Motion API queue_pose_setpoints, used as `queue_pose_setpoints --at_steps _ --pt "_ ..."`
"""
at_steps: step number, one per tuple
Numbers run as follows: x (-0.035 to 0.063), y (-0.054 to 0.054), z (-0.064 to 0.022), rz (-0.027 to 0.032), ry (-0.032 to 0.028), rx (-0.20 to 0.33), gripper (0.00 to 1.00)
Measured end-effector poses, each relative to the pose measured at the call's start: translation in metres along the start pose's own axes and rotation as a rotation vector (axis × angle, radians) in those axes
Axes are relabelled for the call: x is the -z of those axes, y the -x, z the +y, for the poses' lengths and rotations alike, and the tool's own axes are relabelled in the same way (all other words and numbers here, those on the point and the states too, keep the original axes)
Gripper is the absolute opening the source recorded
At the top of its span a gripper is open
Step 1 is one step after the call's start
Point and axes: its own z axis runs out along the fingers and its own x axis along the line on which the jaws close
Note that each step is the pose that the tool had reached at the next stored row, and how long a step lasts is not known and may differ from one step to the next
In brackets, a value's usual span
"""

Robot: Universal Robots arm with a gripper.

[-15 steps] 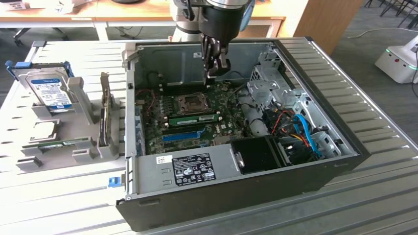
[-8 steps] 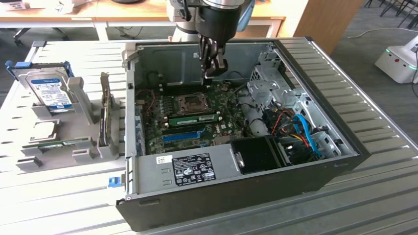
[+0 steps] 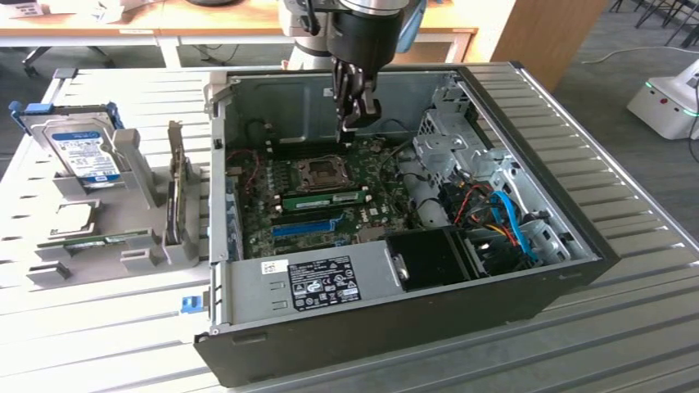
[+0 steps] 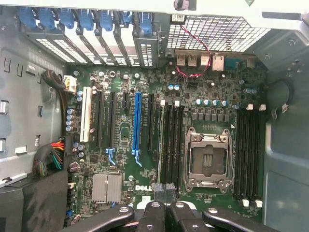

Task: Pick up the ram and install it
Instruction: 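Press down the ram until it locks into place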

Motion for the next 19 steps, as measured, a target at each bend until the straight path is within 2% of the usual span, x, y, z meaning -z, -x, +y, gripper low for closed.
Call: queue_pose_setpoints --at_steps 8,19 --pt "0.0002 0.0 -0.0068 -0.0003 -0.0001 0.001 0.1" --pt "0.0005 -0.002 -0.0243 -0.0003 -0.0002 0.014 0.1"
